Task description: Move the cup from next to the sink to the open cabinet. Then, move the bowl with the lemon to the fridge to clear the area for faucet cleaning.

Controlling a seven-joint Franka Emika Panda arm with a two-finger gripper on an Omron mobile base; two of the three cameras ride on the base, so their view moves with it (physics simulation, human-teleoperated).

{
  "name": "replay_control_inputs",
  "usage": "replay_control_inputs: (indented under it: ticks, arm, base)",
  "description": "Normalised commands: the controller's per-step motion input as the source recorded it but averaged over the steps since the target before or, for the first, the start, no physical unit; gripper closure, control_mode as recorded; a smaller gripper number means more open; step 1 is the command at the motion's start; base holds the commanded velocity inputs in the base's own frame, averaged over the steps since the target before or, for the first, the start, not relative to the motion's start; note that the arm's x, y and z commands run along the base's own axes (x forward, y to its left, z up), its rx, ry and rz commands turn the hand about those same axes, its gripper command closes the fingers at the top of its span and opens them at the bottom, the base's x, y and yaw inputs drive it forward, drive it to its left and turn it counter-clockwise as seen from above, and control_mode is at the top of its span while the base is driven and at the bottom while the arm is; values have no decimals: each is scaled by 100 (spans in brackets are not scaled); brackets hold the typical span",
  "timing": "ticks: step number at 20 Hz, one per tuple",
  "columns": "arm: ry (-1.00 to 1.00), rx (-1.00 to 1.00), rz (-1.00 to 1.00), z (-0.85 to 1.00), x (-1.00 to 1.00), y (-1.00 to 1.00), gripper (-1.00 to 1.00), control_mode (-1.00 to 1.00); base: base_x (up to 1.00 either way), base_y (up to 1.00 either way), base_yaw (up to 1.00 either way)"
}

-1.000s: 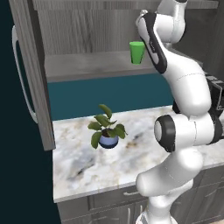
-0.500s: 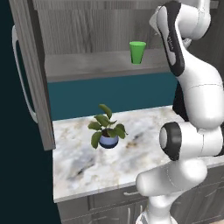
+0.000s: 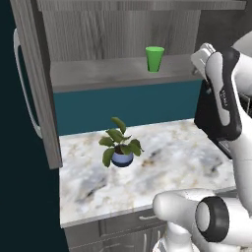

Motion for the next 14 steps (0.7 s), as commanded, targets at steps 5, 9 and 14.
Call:
replay_control_inputs:
  ticks: [5,9,14]
  arm:
    - [-16,-1,0,-100,-100,0,-100,-100]
    - [-3,0,0,-100,-100,0,-100,-100]
    - [-18,0,0,-68,-95,-11,-100,-100]
  base:
    - [0,0,0]
    - [0,0,0]
    - [0,0,0]
